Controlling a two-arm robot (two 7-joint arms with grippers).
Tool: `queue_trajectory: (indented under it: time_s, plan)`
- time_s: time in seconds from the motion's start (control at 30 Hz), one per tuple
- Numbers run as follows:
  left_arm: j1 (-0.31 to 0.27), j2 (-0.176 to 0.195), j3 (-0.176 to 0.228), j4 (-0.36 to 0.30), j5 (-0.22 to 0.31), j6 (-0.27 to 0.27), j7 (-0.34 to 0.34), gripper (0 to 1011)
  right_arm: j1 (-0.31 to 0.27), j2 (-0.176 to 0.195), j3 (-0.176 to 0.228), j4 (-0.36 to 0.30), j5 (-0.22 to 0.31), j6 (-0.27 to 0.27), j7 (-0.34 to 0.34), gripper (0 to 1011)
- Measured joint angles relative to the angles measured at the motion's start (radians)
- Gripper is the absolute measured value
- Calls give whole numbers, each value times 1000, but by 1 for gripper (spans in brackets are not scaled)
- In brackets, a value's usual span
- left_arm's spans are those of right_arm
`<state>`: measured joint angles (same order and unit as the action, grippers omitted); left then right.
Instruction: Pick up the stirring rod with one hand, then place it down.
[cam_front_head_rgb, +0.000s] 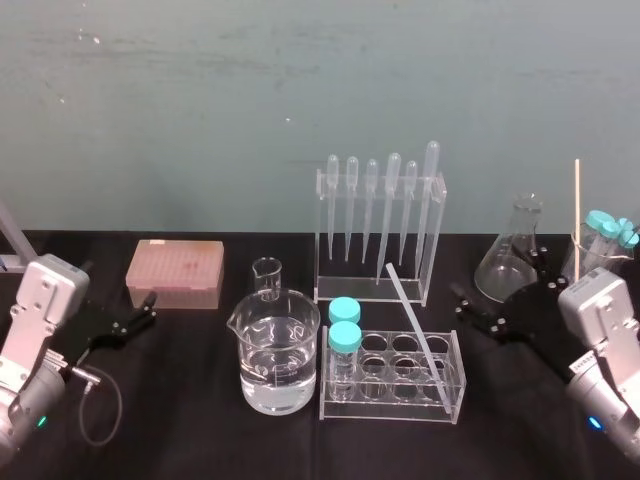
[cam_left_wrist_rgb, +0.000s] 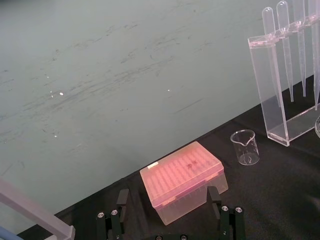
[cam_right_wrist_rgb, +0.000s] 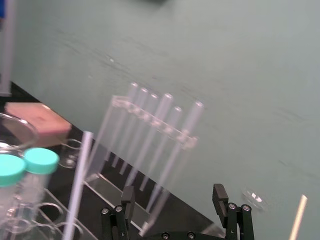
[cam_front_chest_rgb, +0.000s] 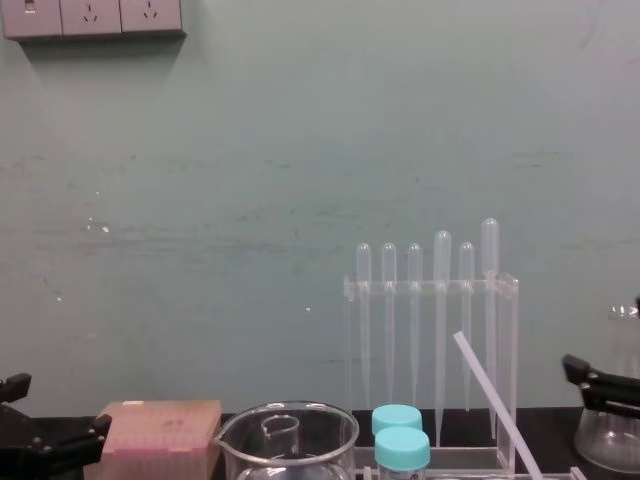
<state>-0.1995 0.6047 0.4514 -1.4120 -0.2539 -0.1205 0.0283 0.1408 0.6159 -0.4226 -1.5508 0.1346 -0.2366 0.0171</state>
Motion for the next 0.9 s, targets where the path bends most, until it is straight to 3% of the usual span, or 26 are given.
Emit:
queue_trajectory:
  time_s: [0.27,0.47,0.67,0.9]
  plan:
    - [0,0,0,0,0,0,0,1000,20,-22,-19,3,-12,-29,66,1003]
    - [0,0,0,0,0,0,0,1000,43,-46,-31,24,8,-39,132,1003]
    - [0,0,0,0,0,0,0,1000,70,-74,-36,57,67,-34,220,1003]
    - [0,0,0,0,0,0,0,1000,102,-111,-25,116,177,12,340,1003]
